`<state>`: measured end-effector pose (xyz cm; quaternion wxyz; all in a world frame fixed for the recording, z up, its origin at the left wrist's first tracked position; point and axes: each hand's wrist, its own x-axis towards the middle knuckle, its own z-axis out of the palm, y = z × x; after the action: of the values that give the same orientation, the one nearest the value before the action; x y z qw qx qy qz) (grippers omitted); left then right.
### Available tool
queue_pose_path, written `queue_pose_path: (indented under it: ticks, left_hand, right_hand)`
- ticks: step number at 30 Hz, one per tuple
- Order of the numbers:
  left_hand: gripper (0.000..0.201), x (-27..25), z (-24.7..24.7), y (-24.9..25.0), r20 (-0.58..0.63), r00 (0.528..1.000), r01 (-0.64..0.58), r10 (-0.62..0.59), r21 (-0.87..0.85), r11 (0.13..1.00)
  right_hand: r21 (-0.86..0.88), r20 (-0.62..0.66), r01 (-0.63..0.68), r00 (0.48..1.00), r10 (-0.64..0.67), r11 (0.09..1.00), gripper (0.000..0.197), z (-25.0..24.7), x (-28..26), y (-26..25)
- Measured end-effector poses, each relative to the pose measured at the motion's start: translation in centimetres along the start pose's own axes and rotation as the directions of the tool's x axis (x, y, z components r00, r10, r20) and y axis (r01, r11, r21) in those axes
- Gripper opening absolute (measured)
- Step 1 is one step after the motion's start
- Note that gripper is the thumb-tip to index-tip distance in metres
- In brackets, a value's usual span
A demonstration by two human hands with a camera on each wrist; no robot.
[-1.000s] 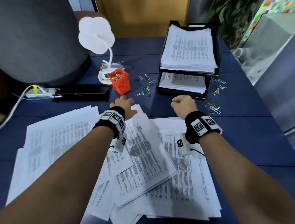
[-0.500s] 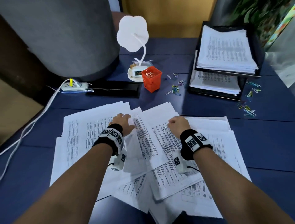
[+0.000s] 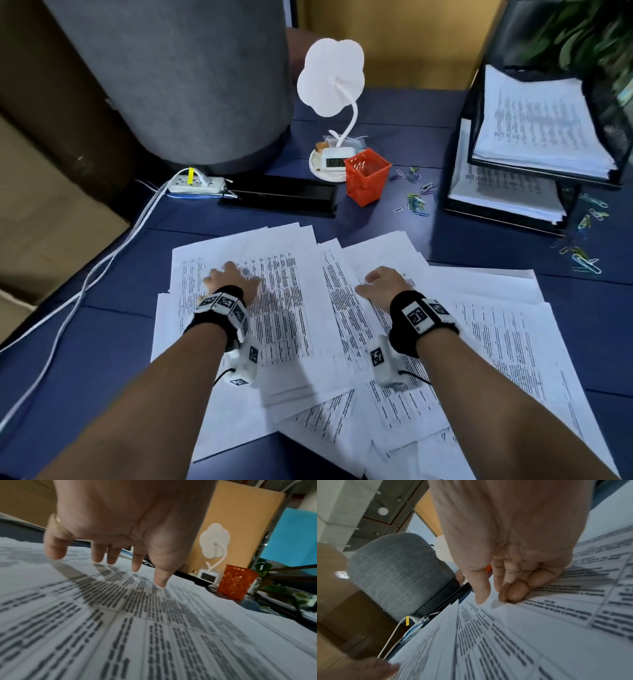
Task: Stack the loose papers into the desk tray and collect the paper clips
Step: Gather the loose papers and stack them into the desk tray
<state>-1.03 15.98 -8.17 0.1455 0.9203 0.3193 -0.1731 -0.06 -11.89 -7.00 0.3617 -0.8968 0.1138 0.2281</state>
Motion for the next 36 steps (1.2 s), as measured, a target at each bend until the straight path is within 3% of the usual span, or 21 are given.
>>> queue_pose_path:
  ticks: [5, 9, 12, 16, 18, 21, 26, 30, 34, 36]
  left_hand:
    - [0.102, 2.1, -0.7, -1.4, -0.009, 0.981, 0.194, -0.194, -0.061, 0.979]
    - [0.101, 2.9, -0.8, -1.4, -0.047, 0.990, 0.131, -0.133, -0.048, 0.990]
    - [0.088, 2.6, -0.9, -0.9, -0.095, 0.996, -0.003, 0.001, -0.016, 1.000]
    - [0.072, 2.8, -1.0, 0.0, -0.155, 0.983, -0.127, 0.101, -0.163, 0.978]
    - [0.077, 3.1, -1.2, -0.2, -0.210, 0.978, -0.058, 0.020, -0.177, 0.982]
    - [0.100, 3.5, -1.3, -1.4, -0.139, 0.983, 0.094, -0.123, -0.202, 0.975]
    - [0.113, 3.8, -1.6, -1.8, -0.161, 0.983, 0.066, -0.089, -0.146, 0.987]
    - [0.105, 2.8, -1.1, -0.5, -0.163, 0.986, 0.004, -0.045, -0.243, 0.970]
    - [0.087, 1.7, 0.1, 1.4, -0.133, 0.989, -0.130, 0.065, -0.569, 0.812]
    - [0.067, 1.1, 0.5, 2.4, -0.172, 0.979, -0.193, 0.109, -0.613, 0.766]
  right_hand:
    - [-0.034, 0.068, -0.010, 0.998, 0.013, 0.999, 0.013, 0.0, 0.6, -0.4]
    - [-0.067, 0.084, 0.002, 0.996, 0.003, 0.998, 0.005, -0.4, 1.0, -0.5]
    - [-0.036, 0.018, -0.020, 1.000, 0.020, 0.999, 0.014, -0.7, 1.8, 0.5]
    - [0.031, -0.161, -0.096, 0.982, 0.099, 0.995, 0.013, -1.7, 1.7, 1.7]
    - [0.031, -0.187, -0.139, 0.972, 0.142, 0.990, 0.031, -2.1, 1.2, 2.3]
    - [0.065, -0.169, -0.147, 0.973, 0.156, 0.987, 0.039, -2.0, 0.9, 3.1]
    - [0.140, -0.136, -0.139, 0.978, 0.158, 0.980, 0.036, -2.2, 0.9, 3.4]
    - [0.157, -0.135, -0.147, 0.977, 0.168, 0.977, 0.034, -2.1, 1.2, 3.7]
    - [0.190, -0.123, -0.155, 0.976, 0.180, 0.969, 0.036, -2.1, 1.2, 3.7]
    - [0.212, -0.110, -0.163, 0.976, 0.189, 0.964, 0.035, -2.5, 1.2, 3.6]
